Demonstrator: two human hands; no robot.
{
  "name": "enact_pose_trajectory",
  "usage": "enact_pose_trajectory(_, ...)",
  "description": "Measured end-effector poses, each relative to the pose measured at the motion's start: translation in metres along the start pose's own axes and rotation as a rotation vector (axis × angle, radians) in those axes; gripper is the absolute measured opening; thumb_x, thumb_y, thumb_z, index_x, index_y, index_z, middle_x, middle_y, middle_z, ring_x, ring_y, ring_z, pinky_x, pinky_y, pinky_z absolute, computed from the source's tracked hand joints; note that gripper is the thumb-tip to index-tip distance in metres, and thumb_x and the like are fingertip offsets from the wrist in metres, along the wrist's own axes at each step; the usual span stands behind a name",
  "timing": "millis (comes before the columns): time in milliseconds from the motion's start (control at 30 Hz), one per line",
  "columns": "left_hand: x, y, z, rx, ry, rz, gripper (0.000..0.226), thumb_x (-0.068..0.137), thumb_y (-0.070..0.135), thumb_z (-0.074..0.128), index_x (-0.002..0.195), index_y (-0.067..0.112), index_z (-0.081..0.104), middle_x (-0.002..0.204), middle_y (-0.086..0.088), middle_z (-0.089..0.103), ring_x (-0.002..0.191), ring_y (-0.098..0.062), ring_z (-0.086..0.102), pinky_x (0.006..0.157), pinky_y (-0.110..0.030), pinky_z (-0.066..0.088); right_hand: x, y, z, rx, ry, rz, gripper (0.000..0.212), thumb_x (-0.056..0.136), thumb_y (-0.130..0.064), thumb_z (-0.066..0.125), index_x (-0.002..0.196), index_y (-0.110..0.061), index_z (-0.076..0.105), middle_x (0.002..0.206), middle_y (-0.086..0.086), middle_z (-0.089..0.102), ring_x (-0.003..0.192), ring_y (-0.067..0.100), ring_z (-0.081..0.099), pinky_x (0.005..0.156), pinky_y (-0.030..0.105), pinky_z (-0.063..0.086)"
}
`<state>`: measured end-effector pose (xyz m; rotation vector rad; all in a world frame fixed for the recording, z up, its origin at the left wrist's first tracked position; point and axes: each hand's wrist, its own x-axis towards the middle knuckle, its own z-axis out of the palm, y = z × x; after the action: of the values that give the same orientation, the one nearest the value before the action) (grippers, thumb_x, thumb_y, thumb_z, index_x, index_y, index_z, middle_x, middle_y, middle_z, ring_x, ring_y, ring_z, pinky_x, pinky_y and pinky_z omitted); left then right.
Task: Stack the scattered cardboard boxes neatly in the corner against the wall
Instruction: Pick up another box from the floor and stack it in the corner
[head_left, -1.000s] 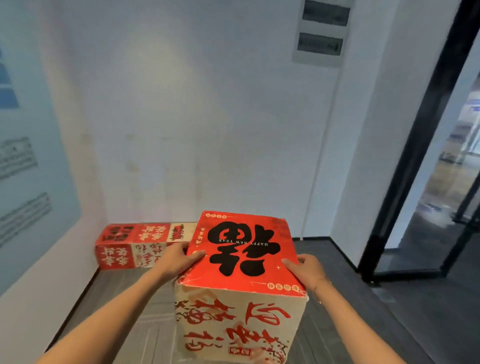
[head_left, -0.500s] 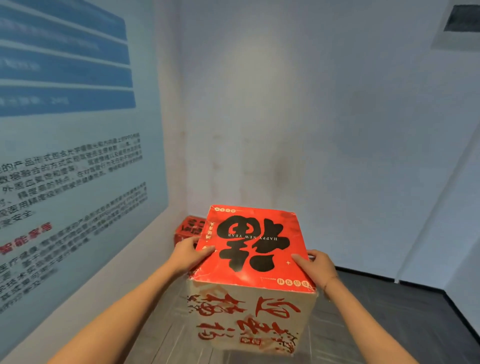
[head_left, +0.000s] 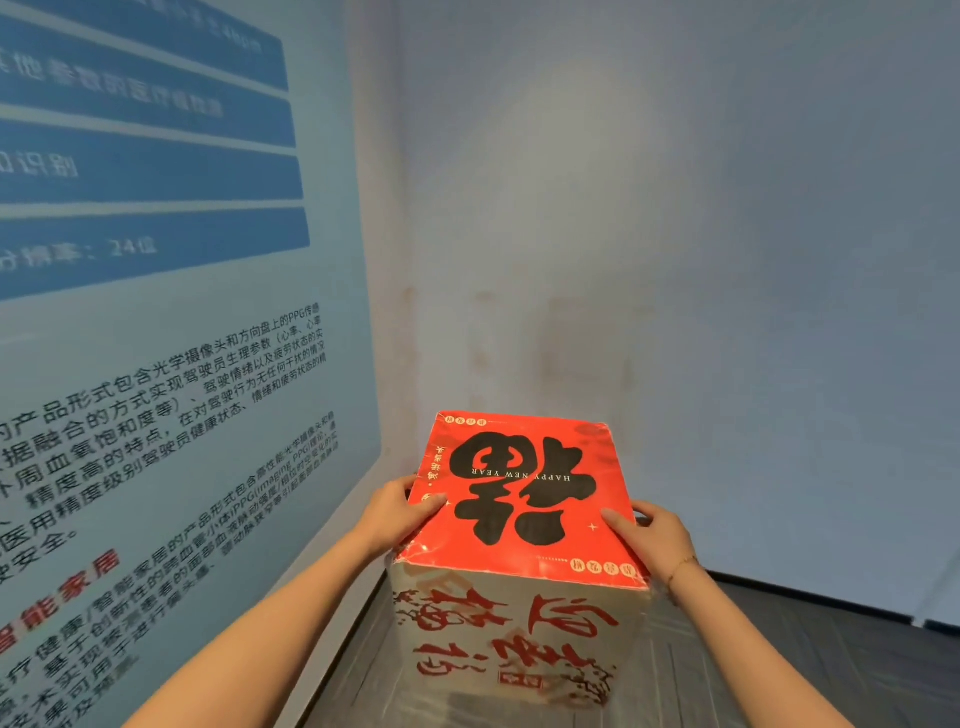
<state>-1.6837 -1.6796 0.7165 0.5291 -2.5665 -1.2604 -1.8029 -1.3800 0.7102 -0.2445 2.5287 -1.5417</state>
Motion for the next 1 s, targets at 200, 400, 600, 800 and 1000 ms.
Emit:
enact_pose_trajectory(200,0.065,-0.024,-0.024,0.001,0.009,-0.005,0.022,0.090,0.035,0.062,0.109,0.024,0.062,0.093,0.007,0.066,0.071,0.007,0.058,0.053,-0.005,0.041,0.060,-0.024,0.043,0.028,-0.046,-0.003,0.039,0.087,-0.037,0.062,0.121,-0.019,0.056,0.089,0.003,0.067,0.080,0.022,0.067,0.071,0.033,0.054)
enact_pose_trajectory(400,0.143,-0.057,-0.037,-0.016,-0.011,-0.067,0.023,0.088,0.038,0.064,0.107,0.025,0.065,0.089,0.009,0.068,0.076,-0.002,0.063,0.063,-0.015,0.046,0.134,-0.040,0.084,0.012,-0.069,0.020,0.036,0.085,-0.033,0.066,0.115,-0.015,0.060,0.079,0.001,0.067,0.075,0.020,0.067,0.071,0.033,0.055)
enact_pose_trajectory(600,0.244,-0.079,-0.057,-0.004,-0.039,-0.087,0.026,0.089,0.036,0.063,0.107,0.017,0.066,0.088,0.007,0.070,0.074,-0.003,0.066,0.061,-0.013,0.048,0.244,-0.063,0.123,-0.057,-0.100,0.014,0.039,0.080,-0.041,0.068,0.111,-0.018,0.064,0.083,0.004,0.072,0.082,0.023,0.069,0.084,0.041,0.054)
enact_pose_trajectory(800,0.352,-0.082,-0.084,-0.043,-0.003,-0.121,0.024,0.089,0.036,0.063,0.104,0.018,0.065,0.095,-0.001,0.072,0.080,-0.013,0.069,0.073,-0.026,0.055,0.351,-0.103,0.155,-0.080,-0.111,-0.045,0.047,0.080,-0.044,0.067,0.118,-0.017,0.062,0.102,0.008,0.071,0.092,0.025,0.067,0.088,0.042,0.053)
enact_pose_trajectory(1000,0.427,-0.100,-0.092,-0.076,0.029,-0.142,0.027,0.087,0.038,0.065,0.108,0.021,0.062,0.095,-0.001,0.071,0.084,-0.018,0.069,0.083,-0.036,0.056,0.422,-0.122,0.186,-0.021,-0.109,-0.058,0.044,0.084,-0.040,0.065,0.119,-0.015,0.058,0.090,0.002,0.066,0.087,0.025,0.067,0.084,0.043,0.055)
